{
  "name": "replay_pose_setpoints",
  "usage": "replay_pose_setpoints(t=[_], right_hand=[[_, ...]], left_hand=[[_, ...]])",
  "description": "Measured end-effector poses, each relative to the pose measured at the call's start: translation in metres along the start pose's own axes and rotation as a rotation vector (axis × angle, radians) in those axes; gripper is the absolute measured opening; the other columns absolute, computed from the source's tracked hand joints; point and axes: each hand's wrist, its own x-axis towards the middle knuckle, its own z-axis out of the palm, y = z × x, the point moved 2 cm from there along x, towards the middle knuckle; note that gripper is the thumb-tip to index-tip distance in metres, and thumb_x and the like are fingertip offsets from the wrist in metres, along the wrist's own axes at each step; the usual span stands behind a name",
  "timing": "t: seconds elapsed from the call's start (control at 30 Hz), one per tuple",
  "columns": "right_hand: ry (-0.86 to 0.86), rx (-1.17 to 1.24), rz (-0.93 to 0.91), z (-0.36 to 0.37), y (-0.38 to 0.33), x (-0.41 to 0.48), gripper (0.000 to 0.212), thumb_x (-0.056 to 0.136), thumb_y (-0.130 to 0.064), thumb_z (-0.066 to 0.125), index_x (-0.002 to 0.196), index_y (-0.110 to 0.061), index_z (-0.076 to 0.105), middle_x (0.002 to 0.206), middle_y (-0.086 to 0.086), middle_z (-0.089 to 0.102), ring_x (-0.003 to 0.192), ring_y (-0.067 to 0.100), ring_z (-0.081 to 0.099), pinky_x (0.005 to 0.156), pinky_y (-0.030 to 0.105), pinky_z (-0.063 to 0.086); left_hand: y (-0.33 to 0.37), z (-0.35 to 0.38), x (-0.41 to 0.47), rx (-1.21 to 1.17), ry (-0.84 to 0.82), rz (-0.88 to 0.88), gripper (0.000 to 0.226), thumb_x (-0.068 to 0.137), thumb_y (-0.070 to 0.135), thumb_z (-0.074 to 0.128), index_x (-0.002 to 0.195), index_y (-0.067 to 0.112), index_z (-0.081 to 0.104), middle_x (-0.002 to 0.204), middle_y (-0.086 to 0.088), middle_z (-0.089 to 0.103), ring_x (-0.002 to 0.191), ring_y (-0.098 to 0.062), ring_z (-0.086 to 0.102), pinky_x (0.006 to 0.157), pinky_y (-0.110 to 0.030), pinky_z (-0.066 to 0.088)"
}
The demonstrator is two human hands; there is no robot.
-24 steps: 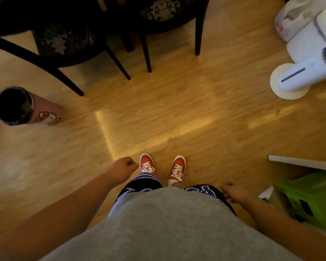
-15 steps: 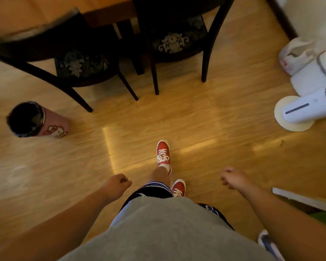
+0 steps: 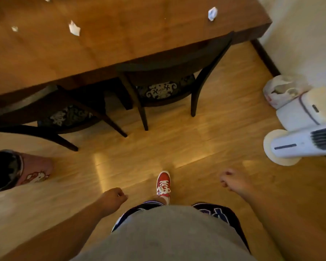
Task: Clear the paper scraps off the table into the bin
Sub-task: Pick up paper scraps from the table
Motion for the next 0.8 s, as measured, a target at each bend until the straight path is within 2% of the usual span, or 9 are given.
replay_pose_setpoints(t=[0.07,0.13,0.23,0.4,0.5,0.6,0.7,0.8], right_hand=[[0.034,0.057,0.042,-0.023,0.0,-0.002,0.008,0.091,-0.01,0.056,0.087,-0.007,0.063,0.083,0.012,0.062,0.07,0.023,0.058,0.058,0.029,0.042],[0.045,0.105,0.106,-0.043,0.008,0.001,0.012,0.092,-0.007,0.054,0.08,-0.003,0.057,0.079,0.016,0.056,0.065,0.023,0.051,0.054,0.029,0.036],[0.057,0.17,0.221,-0.075,0.025,0.012,0.01,0.094,-0.006,0.051,0.087,0.001,0.054,0.08,0.019,0.051,0.059,0.02,0.043,0.052,0.029,0.03],[0.036,0.188,0.261,-0.135,0.025,0.052,0.013,0.093,-0.012,0.055,0.087,-0.001,0.059,0.073,0.011,0.058,0.059,0.018,0.049,0.054,0.029,0.036],[0.047,0.107,0.116,-0.181,-0.017,0.081,0.011,0.091,-0.018,0.059,0.081,-0.015,0.061,0.079,0.002,0.065,0.069,0.011,0.059,0.06,0.025,0.041],[0.024,0.006,-0.134,-0.225,-0.086,0.095,0.005,0.092,-0.028,0.059,0.089,-0.028,0.063,0.087,-0.011,0.067,0.082,0.001,0.061,0.064,0.015,0.042],[-0.016,-0.085,-0.368,-0.264,-0.166,0.101,0.006,0.09,-0.034,0.06,0.094,-0.038,0.059,0.093,-0.019,0.064,0.086,-0.004,0.059,0.062,0.009,0.044],[-0.007,-0.067,-0.566,-0.293,-0.242,0.101,0.01,0.09,-0.037,0.059,0.094,-0.045,0.056,0.094,-0.019,0.063,0.087,0.0,0.059,0.068,0.014,0.045]], left_hand=[[0.052,-0.021,0.011,0.05,-0.003,0.066,0.028,0.092,0.04,0.055,0.092,0.013,0.063,0.093,-0.01,0.066,0.082,-0.025,0.06,0.072,-0.033,0.047],[0.105,-0.037,0.021,0.073,0.006,0.128,0.03,0.092,0.041,0.056,0.093,0.013,0.064,0.094,-0.011,0.067,0.081,-0.024,0.059,0.07,-0.032,0.046],[0.178,-0.053,0.035,0.076,0.024,0.196,0.027,0.09,0.042,0.057,0.09,0.017,0.064,0.088,-0.006,0.065,0.076,-0.021,0.058,0.065,-0.029,0.044],[0.284,-0.066,0.045,0.13,0.052,0.311,0.017,0.089,0.042,0.058,0.091,0.027,0.063,0.092,0.002,0.067,0.085,-0.014,0.062,0.077,-0.032,0.05],[0.349,-0.076,0.034,0.07,0.078,0.389,0.009,0.088,0.047,0.058,0.092,0.039,0.062,0.093,0.013,0.068,0.084,-0.001,0.063,0.074,-0.019,0.052],[0.416,-0.09,0.016,0.026,0.103,0.503,0.008,0.087,0.049,0.057,0.094,0.046,0.06,0.093,0.019,0.067,0.087,0.011,0.059,0.069,-0.008,0.048],[0.475,-0.111,-0.001,-0.022,0.131,0.594,0.016,0.087,0.054,0.055,0.102,0.05,0.058,0.095,0.024,0.066,0.089,0.013,0.058,0.067,-0.008,0.048],[0.52,-0.138,-0.012,-0.096,0.178,0.678,0.014,0.088,0.049,0.057,0.101,0.051,0.058,0.097,0.025,0.067,0.092,0.01,0.06,0.072,-0.012,0.05]])
